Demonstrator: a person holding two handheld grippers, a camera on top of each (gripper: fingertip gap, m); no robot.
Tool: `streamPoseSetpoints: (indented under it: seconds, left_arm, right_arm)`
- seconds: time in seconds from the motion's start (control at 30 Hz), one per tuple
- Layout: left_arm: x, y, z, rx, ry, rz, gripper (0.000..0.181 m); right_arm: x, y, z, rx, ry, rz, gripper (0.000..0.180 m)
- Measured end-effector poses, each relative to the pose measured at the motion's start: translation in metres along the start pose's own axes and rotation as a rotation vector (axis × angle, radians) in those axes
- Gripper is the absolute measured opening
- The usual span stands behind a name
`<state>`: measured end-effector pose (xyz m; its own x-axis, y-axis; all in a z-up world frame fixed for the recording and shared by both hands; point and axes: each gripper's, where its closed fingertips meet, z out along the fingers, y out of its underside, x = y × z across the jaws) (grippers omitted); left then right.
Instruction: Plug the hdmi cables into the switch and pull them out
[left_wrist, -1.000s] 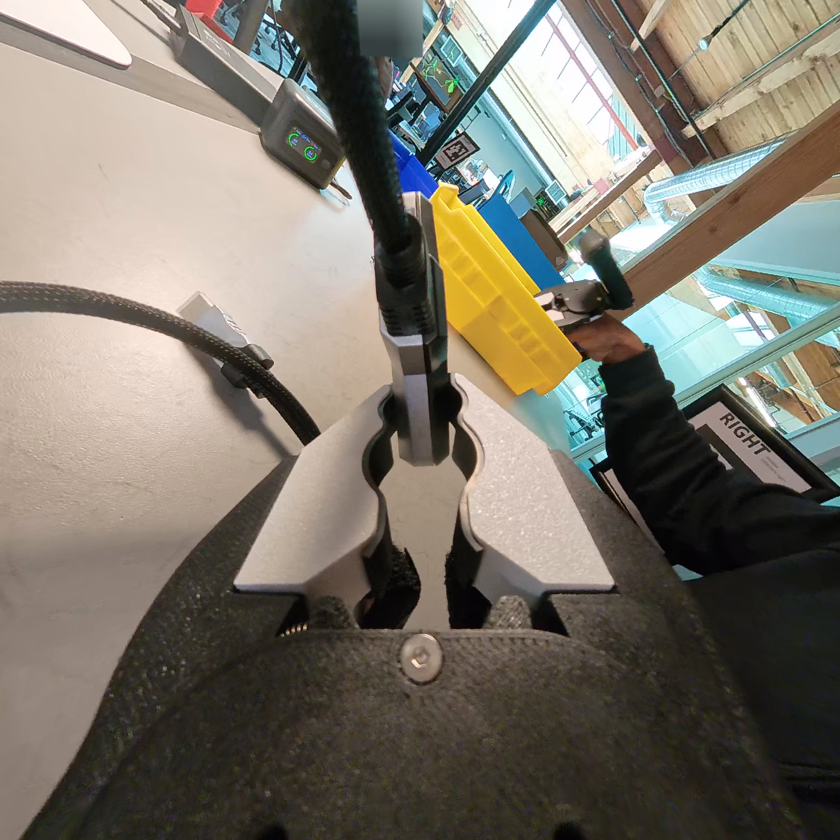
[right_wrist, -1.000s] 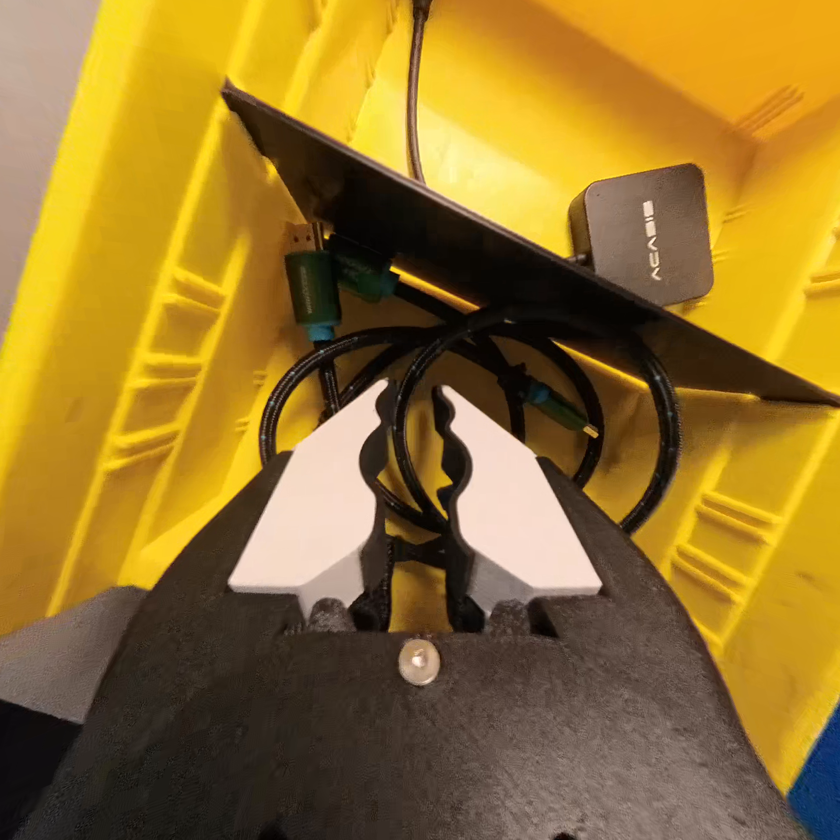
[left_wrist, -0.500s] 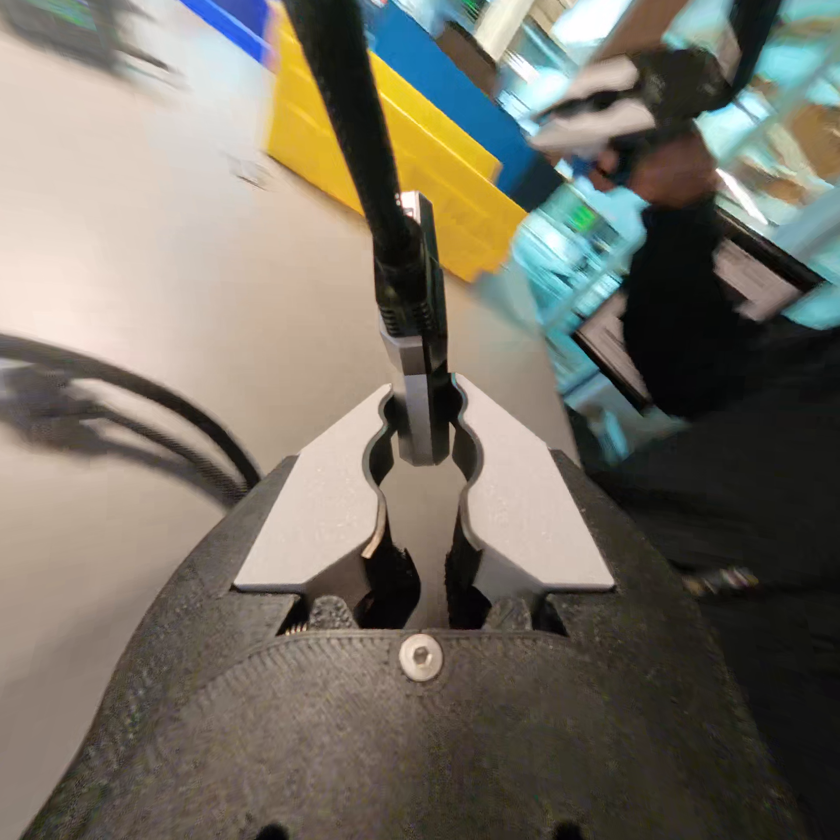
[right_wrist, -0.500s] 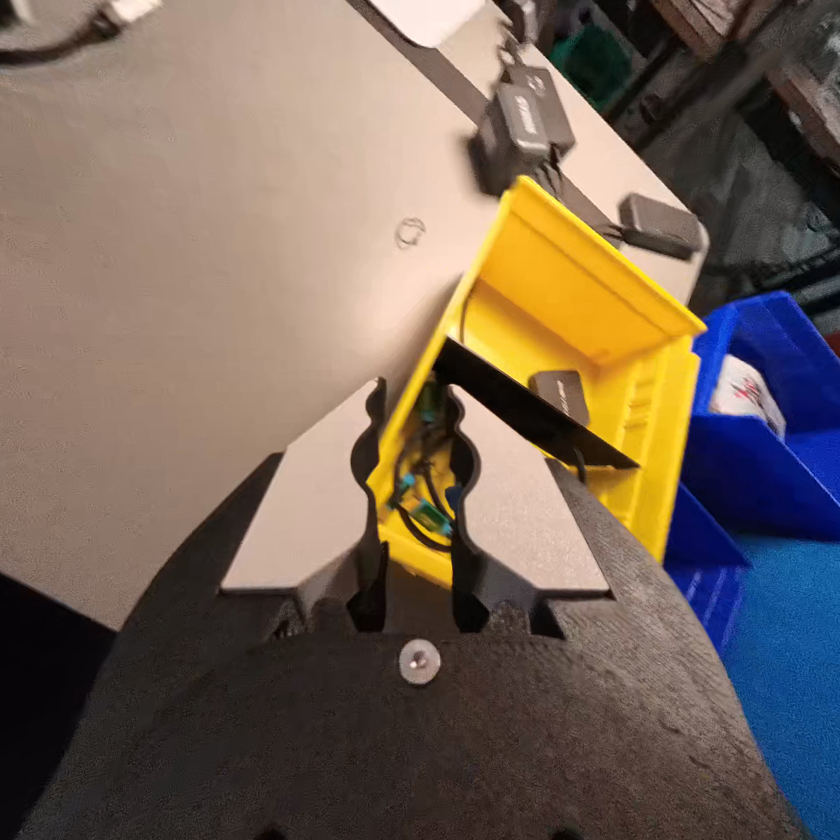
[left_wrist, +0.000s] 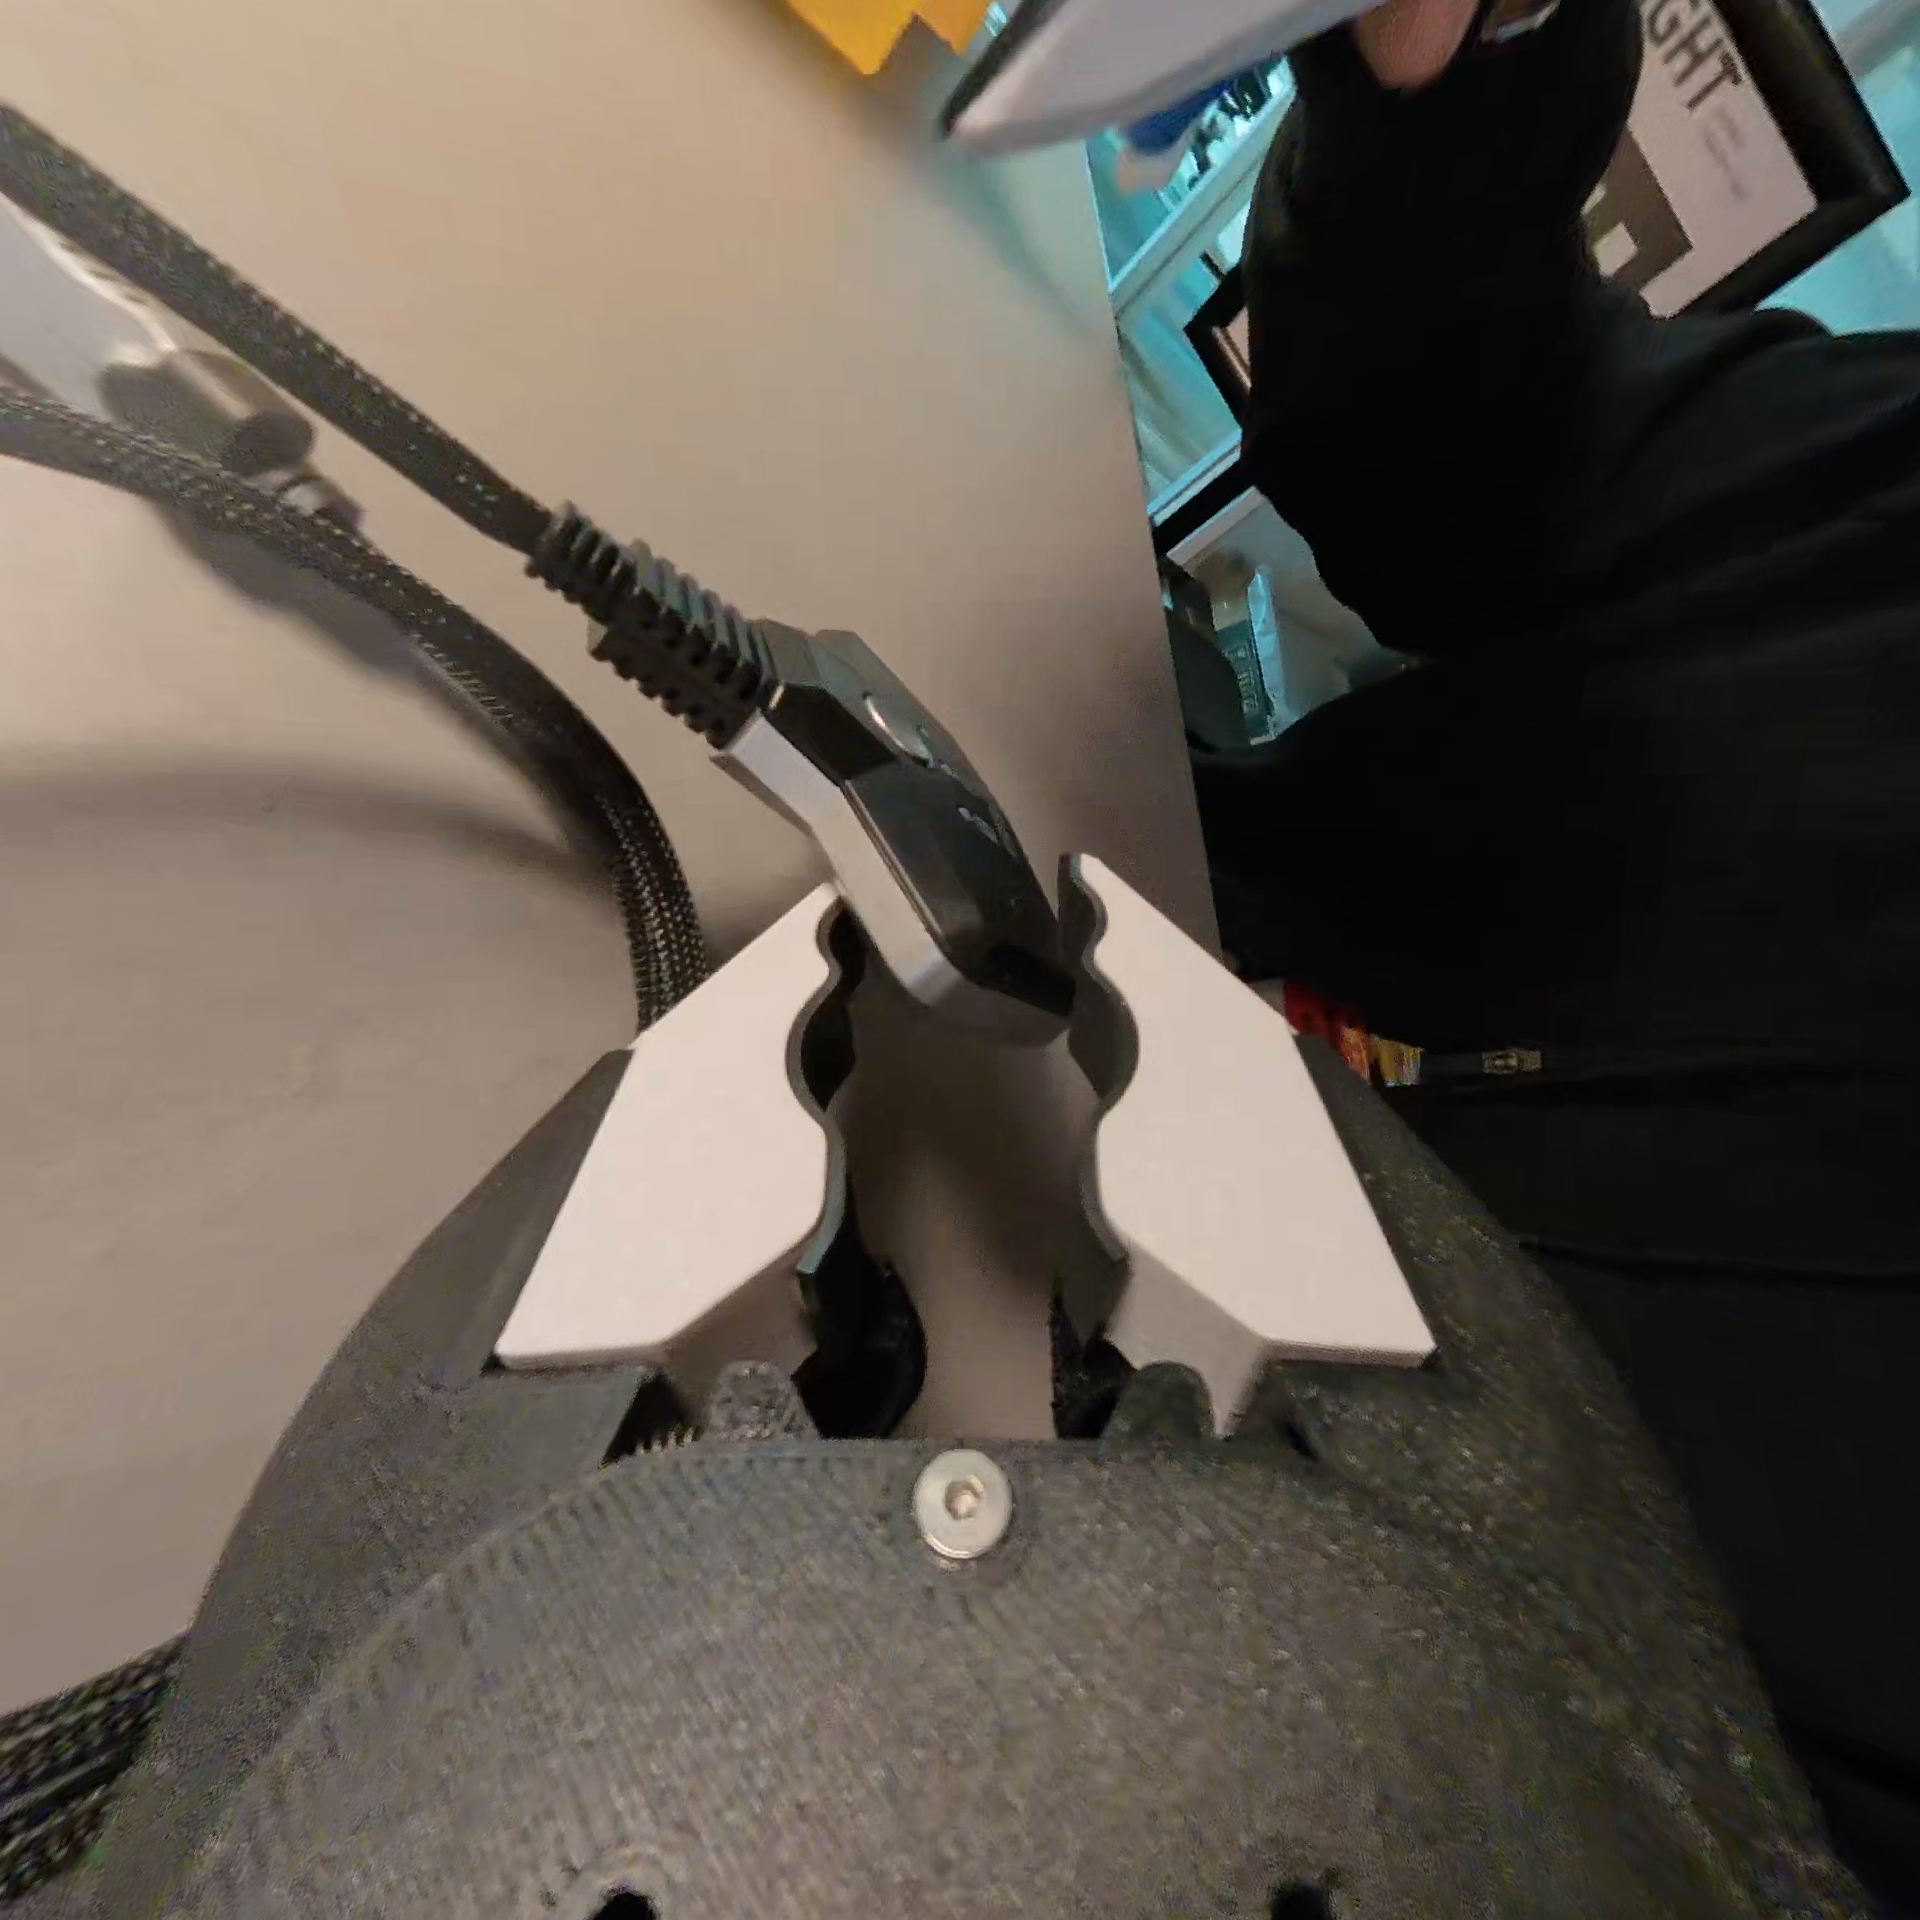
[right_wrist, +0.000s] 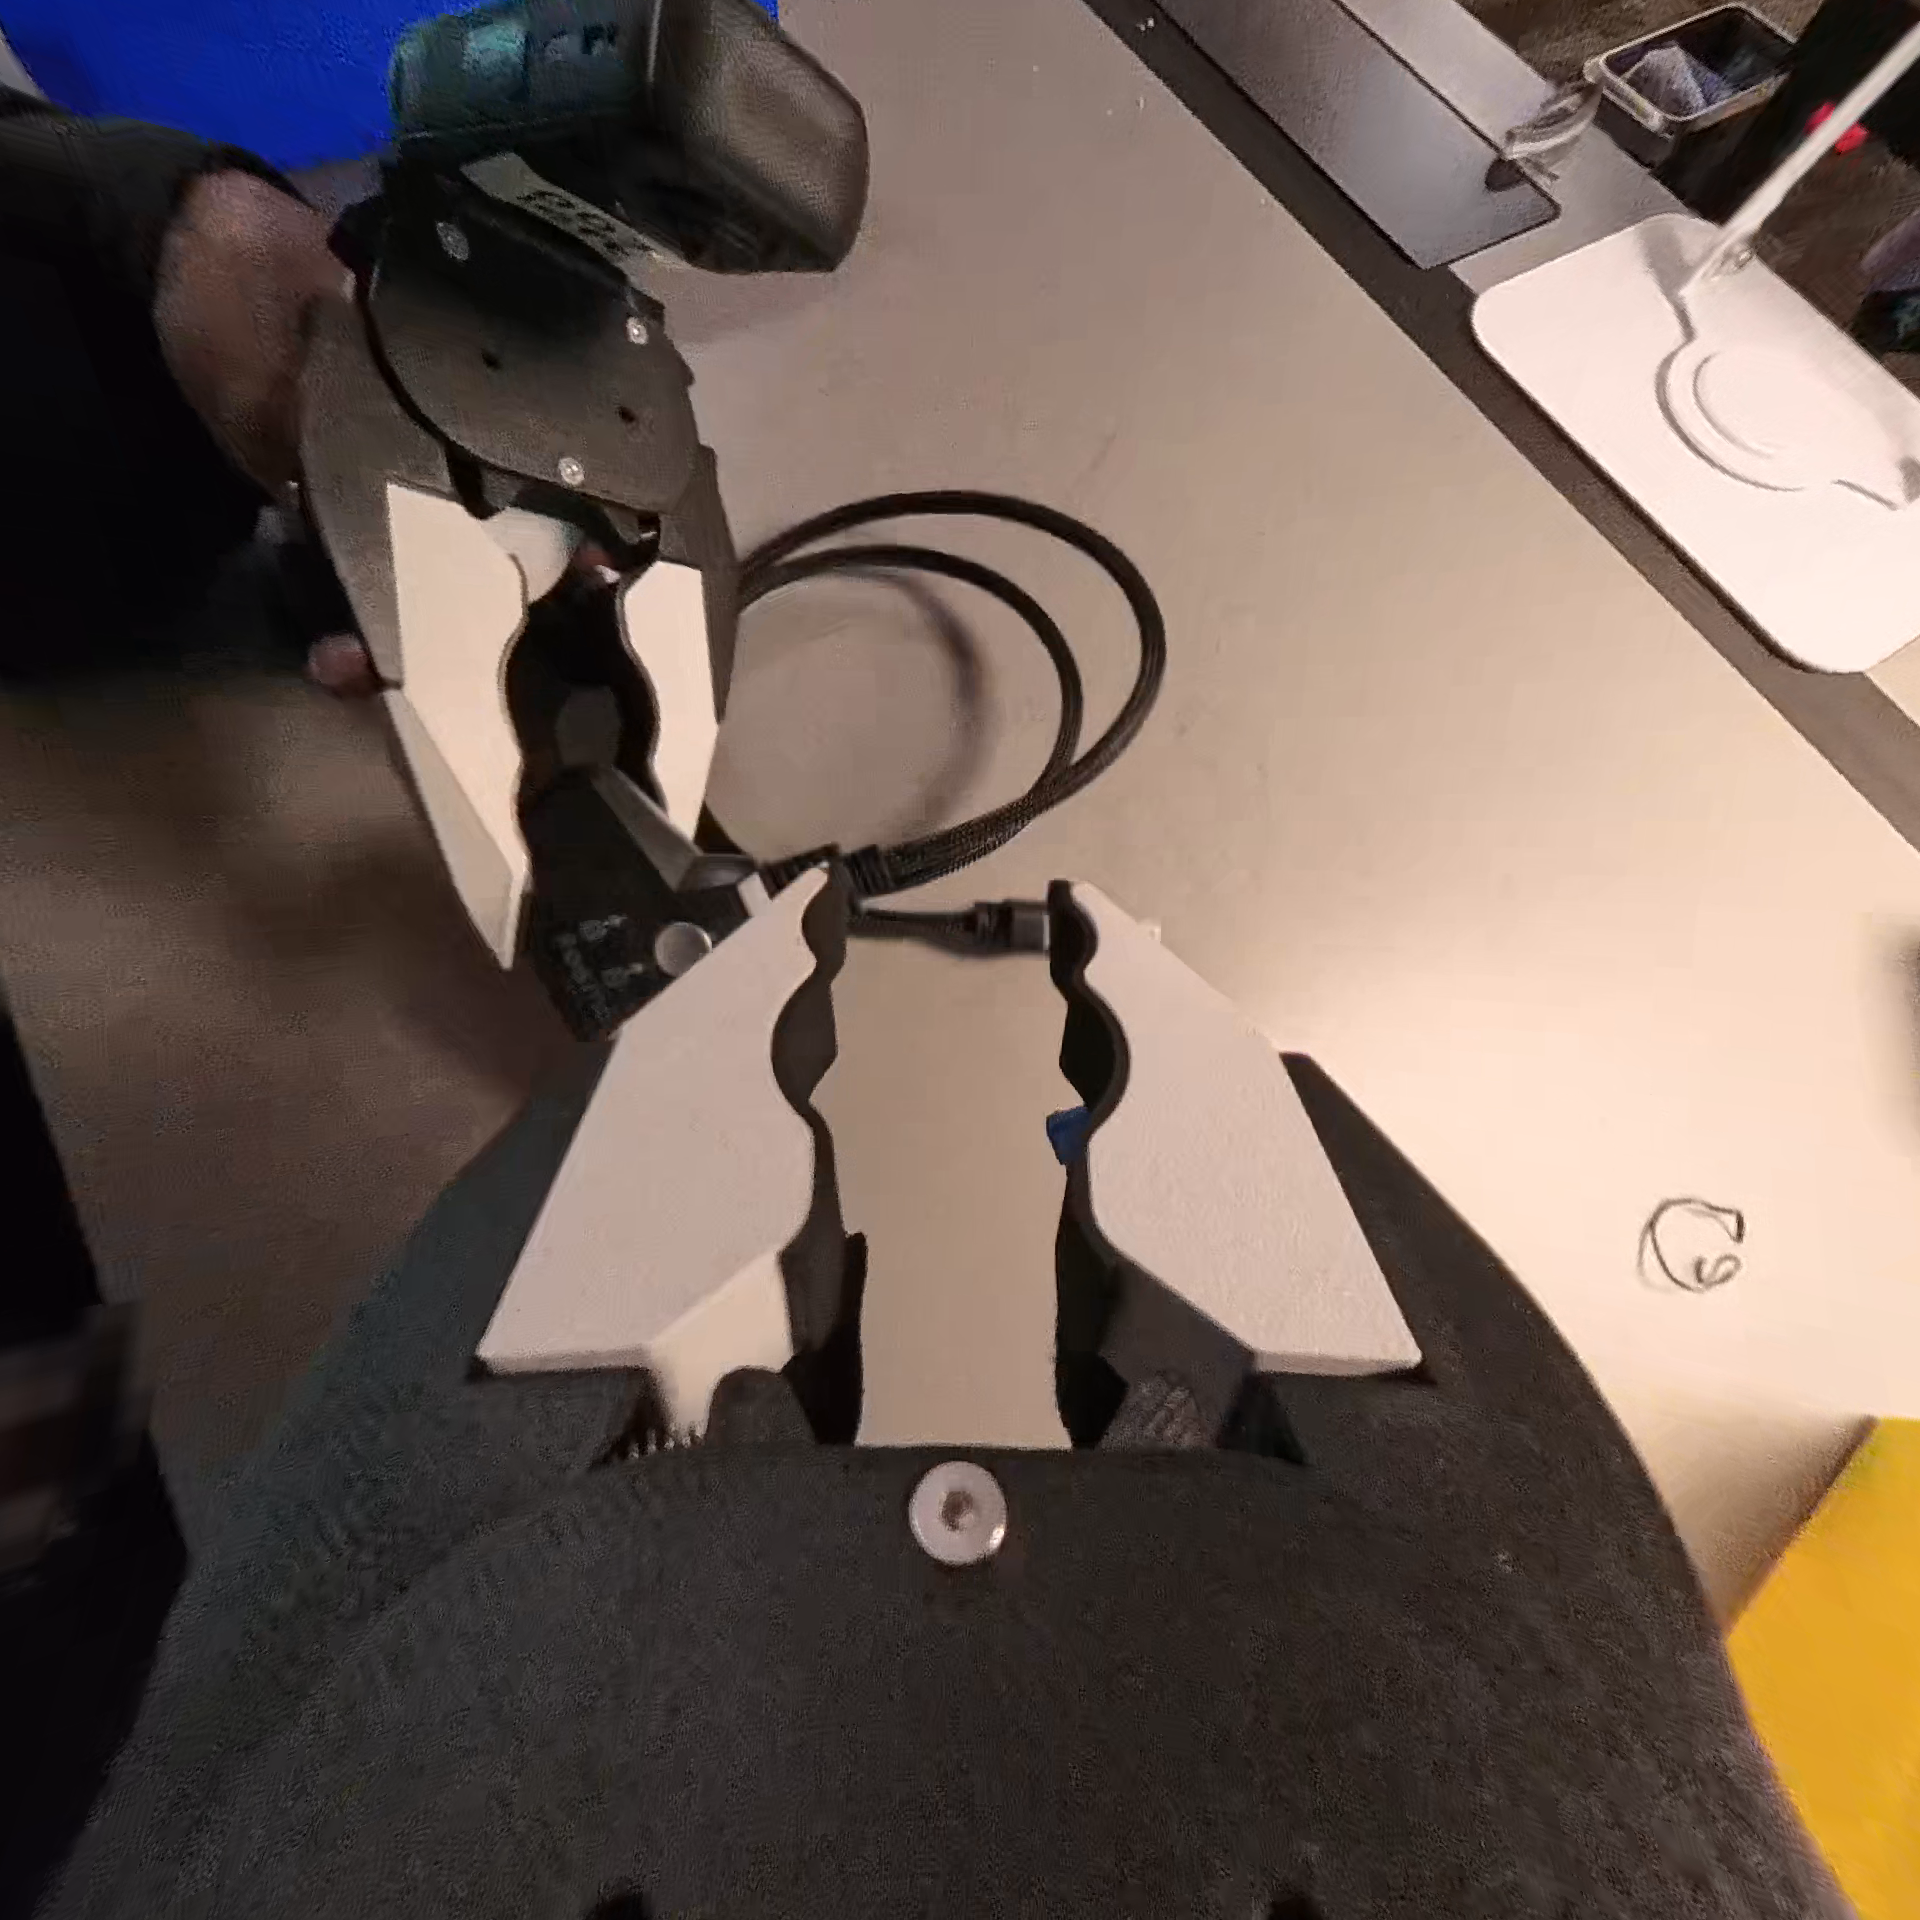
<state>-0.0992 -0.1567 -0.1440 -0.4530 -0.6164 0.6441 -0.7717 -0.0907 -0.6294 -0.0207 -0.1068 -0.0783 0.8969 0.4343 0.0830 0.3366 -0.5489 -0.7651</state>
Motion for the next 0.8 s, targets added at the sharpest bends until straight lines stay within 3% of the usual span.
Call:
streamPoseSetpoints:
  seconds: [0.37,0.57,0.7,0.73,0.8]
  left_arm:
    - [0.002,0.008,-0.015,-0.06,-0.082,0.105,0.063]
    - [0.006,-0.017,-0.055,0.114,-0.107,0.159,0.058]
    - [-0.03,-0.052,-0.105,0.402,-0.227,0.043,0.044]
    - [-0.038,-0.059,-0.119,0.482,-0.246,0.007,0.043]
    - [-0.053,-0.068,-0.146,0.624,-0.287,-0.05,0.04]
  right_arm:
    - [0.029,-0.011,0.088,-0.118,-0.029,0.019,0.056]
    - [0.041,0.026,0.124,-0.347,0.007,-0.045,0.066]
    - [0.03,0.023,0.128,-0.292,-0.047,-0.044,0.036]
    - [0.033,0.024,0.128,-0.29,-0.027,-0.064,0.019]
    - [0.034,0.025,0.126,-0.299,-0.011,-0.117,0.013]
